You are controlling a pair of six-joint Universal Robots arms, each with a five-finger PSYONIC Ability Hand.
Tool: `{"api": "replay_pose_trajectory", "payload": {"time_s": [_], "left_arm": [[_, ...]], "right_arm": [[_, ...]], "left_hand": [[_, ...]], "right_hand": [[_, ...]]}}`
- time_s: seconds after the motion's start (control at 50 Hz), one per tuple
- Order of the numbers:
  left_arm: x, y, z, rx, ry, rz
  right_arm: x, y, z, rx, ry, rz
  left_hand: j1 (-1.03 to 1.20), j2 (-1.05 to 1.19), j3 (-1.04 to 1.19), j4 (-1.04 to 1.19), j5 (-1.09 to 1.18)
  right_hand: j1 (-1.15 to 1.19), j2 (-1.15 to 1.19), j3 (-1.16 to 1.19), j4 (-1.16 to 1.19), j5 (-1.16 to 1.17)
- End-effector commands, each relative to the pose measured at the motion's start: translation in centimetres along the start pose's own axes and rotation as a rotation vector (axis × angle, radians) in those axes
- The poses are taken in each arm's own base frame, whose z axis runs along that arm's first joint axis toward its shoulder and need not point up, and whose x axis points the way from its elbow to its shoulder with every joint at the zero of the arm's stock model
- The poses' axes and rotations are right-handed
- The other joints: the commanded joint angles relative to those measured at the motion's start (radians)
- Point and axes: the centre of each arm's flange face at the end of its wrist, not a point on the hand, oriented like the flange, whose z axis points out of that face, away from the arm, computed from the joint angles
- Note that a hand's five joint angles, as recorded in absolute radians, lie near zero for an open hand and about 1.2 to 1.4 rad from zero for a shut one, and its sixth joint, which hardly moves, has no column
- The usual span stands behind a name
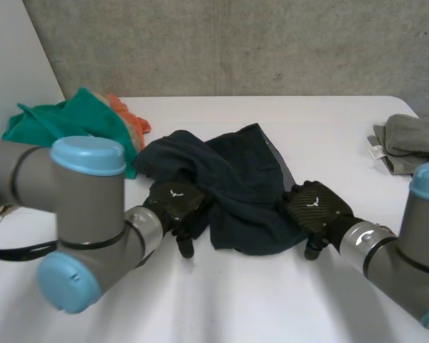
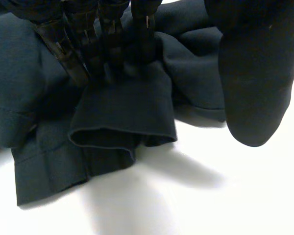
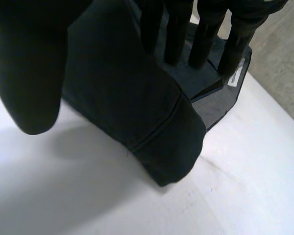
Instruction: Fold the laundry.
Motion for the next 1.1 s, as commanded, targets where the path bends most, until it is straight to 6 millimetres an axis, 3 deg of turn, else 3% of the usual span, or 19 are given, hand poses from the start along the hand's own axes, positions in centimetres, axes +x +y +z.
{"api": "replay_pose_trajectory", "payload": {"time_s": [0.02,0.06,0.22,0.26,0.3,0.36,0.4,0.48,0.54,0.56,0.62,0.72,0.76,0.84,0.94,0.98,1.04,1.08,1.1], "left_arm": [[-0.1,-0.7,3.0,0.015,-0.066,0.029],[0.2,-0.8,3.7,0.022,-0.087,0.054],[0.7,-1.0,5.8,0.037,-0.154,0.201],[1.0,-1.1,6.1,0.051,-0.165,0.233],[1.0,-1.2,6.7,0.066,-0.188,0.274],[0.7,-1.6,6.9,0.076,-0.221,0.323],[0.4,-2.3,6.5,0.087,-0.240,0.338],[-0.1,-6.0,3.5,0.171,-0.268,0.339],[-0.3,-9.0,-0.1,0.245,-0.262,0.335],[-0.7,-10.6,-2.1,0.289,-0.261,0.331],[-2.2,-13.3,-5.7,0.364,-0.284,0.319],[-3.8,-15.1,-8.8,0.406,-0.278,0.324],[-3.9,-14.6,-8.7,0.368,-0.253,0.323],[-4.2,-12.3,-6.7,0.240,-0.187,0.311],[-4.3,-9.2,-2.2,0.121,-0.135,0.288],[-4.5,-8.8,-0.9,0.112,-0.142,0.285],[-5.8,-9.3,1.5,0.150,-0.195,0.278],[-7.3,-11.4,2.5,0.251,-0.257,0.266],[-8.3,-13.8,2.3,0.356,-0.305,0.249]], "right_arm": [[-0.4,0.5,2.2,0.054,0.057,-0.005],[-0.4,0.6,2.4,0.051,0.068,-0.002],[0.3,0.2,1.5,0.016,0.101,0.044],[0.5,-0.2,1.1,0.016,0.102,0.062],[1.0,-0.7,0.5,0.007,0.106,0.086],[1.7,-1.4,-0.2,-0.002,0.114,0.111],[2.1,-1.9,-0.5,0.001,0.121,0.112],[3.4,-3.4,-1.4,0.006,0.141,0.112],[4.9,-5.4,-2.5,0.027,0.169,0.111],[5.8,-6.6,-3.1,0.044,0.190,0.106],[8.0,-9.1,-4.8,0.075,0.245,0.106],[9.1,-11.2,-6.5,0.057,0.247,0.127],[9.0,-11.3,-6.5,0.034,0.227,0.132],[7.7,-10.7,-5.8,-0.032,0.153,0.141],[5.7,-9.4,-2.7,-0.056,0.094,0.124],[5.4,-9.0,-1.6,-0.056,0.096,0.117],[6.4,-9.2,1.3,0.010,0.191,0.095],[7.3,-10.2,2.3,0.084,0.254,0.084],[8.6,-11.7,3.1,0.175,0.330,0.076]], "left_hand": [[-0.005,-0.001,-0.002,0.004,0.014],[-0.008,-0.004,-0.005,0.001,0.011],[0.051,0.054,0.053,0.059,0.069],[0.177,0.180,0.179,0.185,0.195],[0.461,0.465,0.464,0.469,0.480],[1.050,1.054,1.053,1.058,1.068],[1.052,1.056,1.055,1.060,1.071],[1.052,1.056,1.055,1.060,1.071],[1.052,1.056,1.055,1.060,1.071],[1.052,1.056,1.055,1.060,1.071],[1.052,1.056,1.055,1.060,1.071],[1.052,1.056,1.055,1.060,1.071],[1.052,1.056,1.055,1.060,1.071],[1.052,1.056,1.055,1.060,1.071],[1.052,1.056,1.055,1.060,1.071],[1.052,1.056,1.055,1.060,1.071],[1.052,1.056,1.055,1.060,1.071],[1.052,1.056,1.055,1.060,1.071],[1.052,1.056,1.055,1.060,1.071]], "right_hand": [[0.656,0.662,0.657,0.661,0.650],[0.955,0.961,0.956,0.960,0.949],[0.957,0.963,0.958,0.962,0.951],[0.957,0.963,0.958,0.962,0.951],[0.957,0.963,0.958,0.962,0.951],[0.957,0.963,0.958,0.962,0.951],[0.957,0.963,0.958,0.962,0.951],[0.957,0.963,0.958,0.962,0.951],[0.957,0.963,0.958,0.962,0.951],[0.957,0.963,0.958,0.962,0.951],[0.957,0.963,0.958,0.962,0.951],[0.957,0.963,0.958,0.962,0.951],[0.957,0.963,0.958,0.962,0.951],[0.957,0.963,0.958,0.962,0.951],[0.957,0.963,0.958,0.962,0.951],[0.957,0.963,0.958,0.962,0.951],[0.957,0.963,0.958,0.962,0.951],[0.957,0.963,0.958,0.962,0.951],[0.957,0.963,0.958,0.962,0.951]]}}
